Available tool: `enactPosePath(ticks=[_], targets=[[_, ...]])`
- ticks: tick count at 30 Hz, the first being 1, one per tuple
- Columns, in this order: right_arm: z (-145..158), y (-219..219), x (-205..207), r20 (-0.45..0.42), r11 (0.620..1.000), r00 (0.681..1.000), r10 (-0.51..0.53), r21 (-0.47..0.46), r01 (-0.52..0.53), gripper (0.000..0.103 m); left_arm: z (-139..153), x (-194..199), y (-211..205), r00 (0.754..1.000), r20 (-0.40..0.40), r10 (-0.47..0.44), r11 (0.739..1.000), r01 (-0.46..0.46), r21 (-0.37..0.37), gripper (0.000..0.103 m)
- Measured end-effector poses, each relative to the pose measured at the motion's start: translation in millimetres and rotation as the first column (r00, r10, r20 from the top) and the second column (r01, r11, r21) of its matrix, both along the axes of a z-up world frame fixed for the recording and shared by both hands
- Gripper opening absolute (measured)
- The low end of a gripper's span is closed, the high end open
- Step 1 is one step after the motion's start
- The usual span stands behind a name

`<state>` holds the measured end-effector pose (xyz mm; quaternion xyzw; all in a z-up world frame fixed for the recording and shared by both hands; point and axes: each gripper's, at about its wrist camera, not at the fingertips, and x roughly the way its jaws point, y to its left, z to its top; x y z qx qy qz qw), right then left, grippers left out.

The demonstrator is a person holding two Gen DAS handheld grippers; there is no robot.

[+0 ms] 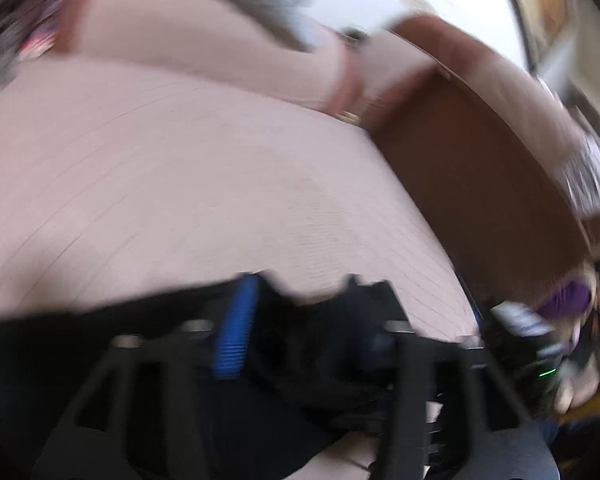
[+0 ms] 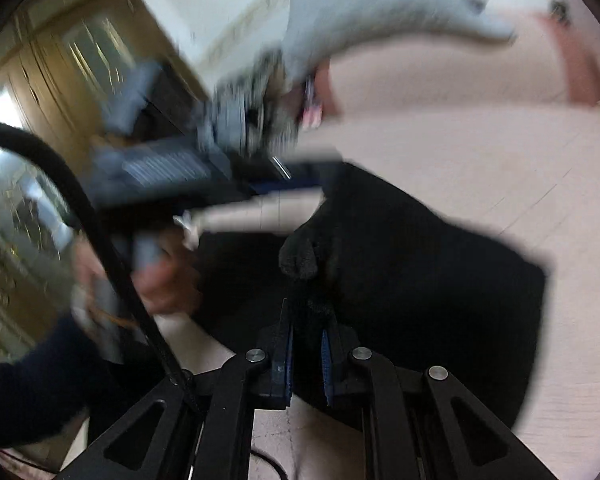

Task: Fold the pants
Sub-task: 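Lower the folded end onto the pants and open both grippers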

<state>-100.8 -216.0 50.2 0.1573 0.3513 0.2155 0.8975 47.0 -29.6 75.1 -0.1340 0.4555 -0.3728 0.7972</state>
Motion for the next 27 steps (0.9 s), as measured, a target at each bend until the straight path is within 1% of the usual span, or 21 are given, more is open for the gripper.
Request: enactPosePath(ticks=[1, 2, 3, 4, 5, 6, 8, 10, 13, 14, 15, 16, 17, 18, 19, 20, 21, 22, 23, 25, 27], targets=[[-14.4, 8.7, 12.1, -0.072, 1.000, 0.997, 0.016, -0.001, -0.017, 0.017, -3.4, -2.4, 14.8, 0.999, -0.023, 0.042, 0.999, -0.043, -0.013, 0.064], [-19.4, 12.2, 17.1, -0.096, 1.000, 0.995, 0.020, 0.015, -0.018, 0.020, -5.0, -5.0, 21.6, 0.998, -0.034, 0.057, 0.998, -0.058, -0.018, 0.065], [-14.3, 9.6, 13.8, -0.068, 0.998, 0.997, 0.021, 0.052, -0.017, 0.028, -5.4, -10.0, 29.0, 0.997, -0.041, 0.071, 0.997, -0.072, -0.021, 0.066], [-7.7, 4.6, 9.7, -0.051, 0.992, 0.997, 0.054, 0.118, -0.048, 0.036, -4.9, -16.3, 32.1, 0.996, -0.034, 0.079, 0.997, -0.079, -0.012, 0.066], [-0.3, -3.0, 4.3, -0.038, 0.985, 0.997, 0.066, 0.164, -0.059, 0.040, -4.3, -21.9, 32.3, 0.997, -0.022, 0.078, 0.997, -0.078, 0.004, 0.066], [7.9, -8.8, -1.1, -0.021, 0.984, 0.999, 0.049, 0.171, -0.045, 0.043, -3.8, -27.0, 29.9, 0.997, -0.014, 0.073, 0.997, -0.072, 0.018, 0.066], [21.1, -27.5, -15.6, 0.021, 0.988, 1.000, -0.014, 0.151, 0.011, 0.043, -1.9, -33.5, 21.0, 0.998, -0.014, 0.055, 0.998, -0.054, 0.039, 0.066], [29.4, -49.4, -24.0, 0.039, 0.989, 0.995, -0.087, 0.124, 0.082, 0.044, -7.0, -39.6, 9.5, 0.999, -0.017, 0.035, 0.997, -0.034, 0.071, 0.066], [22.2, -70.4, -22.2, 0.004, 0.984, 0.985, -0.170, 0.052, 0.169, 0.044, -17.3, -49.4, -20.2, 1.000, -0.007, 0.012, 0.988, -0.011, 0.155, 0.066], [18.5, -74.1, -16.4, -0.009, 0.982, 0.983, -0.184, 0.035, 0.184, 0.044, -24.2, -51.2, -34.3, 1.000, -0.021, 0.000, 0.982, 0.004, 0.187, 0.066], [13.7, -77.0, -12.2, -0.022, 0.981, 0.981, -0.193, 0.032, 0.193, 0.044, -30.3, -51.9, -41.7, 0.999, -0.033, -0.002, 0.977, 0.009, 0.213, 0.066], [9.6, -78.2, -8.9, -0.032, 0.980, 0.980, -0.196, 0.041, 0.197, 0.044, -35.9, -52.6, -50.6, 1.000, -0.028, 0.010, 0.967, -0.003, 0.255, 0.066], [7.4, -77.9, -5.2, -0.035, 0.979, 0.980, -0.198, 0.052, 0.200, 0.044, -36.1, -53.8, -54.0, 1.000, 0.004, 0.028, 0.964, -0.028, 0.265, 0.066], [8.2, -76.7, 2.4, -0.028, 0.978, 0.980, -0.199, 0.063, 0.201, 0.044, -34.5, -54.7, -54.3, 0.999, 0.019, 0.035, 0.965, -0.039, 0.258, 0.066], [9.5, -77.5, 2.7, -0.021, 0.978, 0.980, -0.200, 0.062, 0.201, 0.044, -33.6, -54.4, -53.9, 0.999, 0.015, 0.039, 0.967, -0.041, 0.252, 0.051], [10.7, -75.7, 9.3, -0.020, 0.978, 0.979, -0.202, 0.054, 0.203, 0.044, -32.2, -54.3, -50.1, 0.999, 0.000, 0.045, 0.969, -0.043, 0.243, 0.025], [9.2, -78.1, 4.7, -0.020, 0.978, 0.980, -0.200, 0.050, 0.201, 0.044, -29.5, -51.2, -43.1, 0.999, -0.029, 0.042, 0.976, -0.035, 0.214, 0.019], [10.9, -78.0, -6.2, -0.016, 0.980, 0.981, -0.193, 0.053, 0.193, 0.044, -26.0, -49.1, -40.9, 0.998, -0.040, 0.043, 0.980, -0.034, 0.195, 0.018], [14.2, -76.3, -7.9, -0.004, 0.982, 0.984, -0.180, 0.061, 0.180, 0.044, -21.3, -49.4, -32.6, 0.998, -0.032, 0.051, 0.983, -0.045, 0.180, 0.016], [24.5, -69.6, -11.3, 0.038, 0.988, 0.989, -0.144, 0.060, 0.142, 0.044, -15.3, -51.1, -27.5, 0.998, -0.004, 0.066, 0.979, -0.064, 0.196, 0.016], [25.4, -60.6, -7.4, 0.054, 0.992, 0.991, -0.121, 0.037, 0.120, 0.044, -16.7, -51.9, -18.3, 0.996, 0.011, 0.085, 0.972, -0.085, 0.217, 0.016]])
